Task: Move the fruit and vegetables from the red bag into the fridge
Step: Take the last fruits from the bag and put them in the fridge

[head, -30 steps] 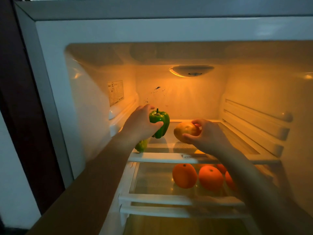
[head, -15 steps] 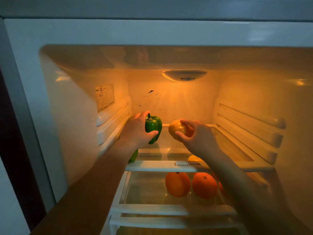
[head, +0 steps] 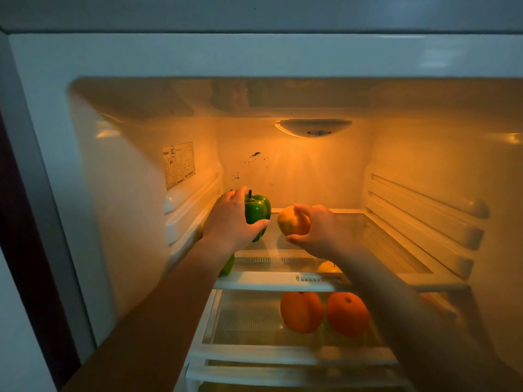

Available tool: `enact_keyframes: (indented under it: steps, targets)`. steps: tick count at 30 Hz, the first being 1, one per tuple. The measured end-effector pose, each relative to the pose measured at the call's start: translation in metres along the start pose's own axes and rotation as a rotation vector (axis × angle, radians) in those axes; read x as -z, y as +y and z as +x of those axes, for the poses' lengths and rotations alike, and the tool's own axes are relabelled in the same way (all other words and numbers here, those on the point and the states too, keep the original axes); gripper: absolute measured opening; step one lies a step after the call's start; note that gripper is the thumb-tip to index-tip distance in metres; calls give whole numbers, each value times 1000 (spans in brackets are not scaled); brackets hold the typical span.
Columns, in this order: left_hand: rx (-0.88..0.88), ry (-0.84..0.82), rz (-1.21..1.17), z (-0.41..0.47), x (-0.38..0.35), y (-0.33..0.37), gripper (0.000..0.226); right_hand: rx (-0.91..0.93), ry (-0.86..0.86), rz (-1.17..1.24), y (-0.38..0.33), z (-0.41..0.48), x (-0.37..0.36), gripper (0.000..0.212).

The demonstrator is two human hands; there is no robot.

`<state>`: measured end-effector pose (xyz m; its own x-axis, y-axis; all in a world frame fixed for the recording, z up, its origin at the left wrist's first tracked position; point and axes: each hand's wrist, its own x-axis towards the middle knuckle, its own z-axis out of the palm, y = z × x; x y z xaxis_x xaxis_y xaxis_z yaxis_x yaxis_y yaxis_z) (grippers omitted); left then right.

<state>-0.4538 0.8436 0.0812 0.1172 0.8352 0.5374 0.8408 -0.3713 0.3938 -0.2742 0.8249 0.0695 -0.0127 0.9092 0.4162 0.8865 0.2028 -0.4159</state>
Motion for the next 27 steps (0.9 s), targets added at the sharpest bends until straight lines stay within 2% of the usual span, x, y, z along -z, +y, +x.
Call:
enact_keyframes:
  steps: [7, 15, 20, 24, 27]
  targets:
    - [54, -25, -34, -7, 14, 5, 80, 32, 107, 13, 2, -19, 13, 70]
    - [-97, 24, -91, -67, 36, 19, 63, 166, 385, 193, 7, -95, 25, 49]
    - [-241, -25, -53, -123, 34, 25, 55, 201, 351, 302, 14, -146, 19, 44]
    - [-365, -84, -88, -166, 32, 31, 60, 180, 314, 336, 24, -186, 15, 42]
    - [-389, -140, -136, -198, 22, 25, 60, 148, 252, 301, 31, -224, 5, 39]
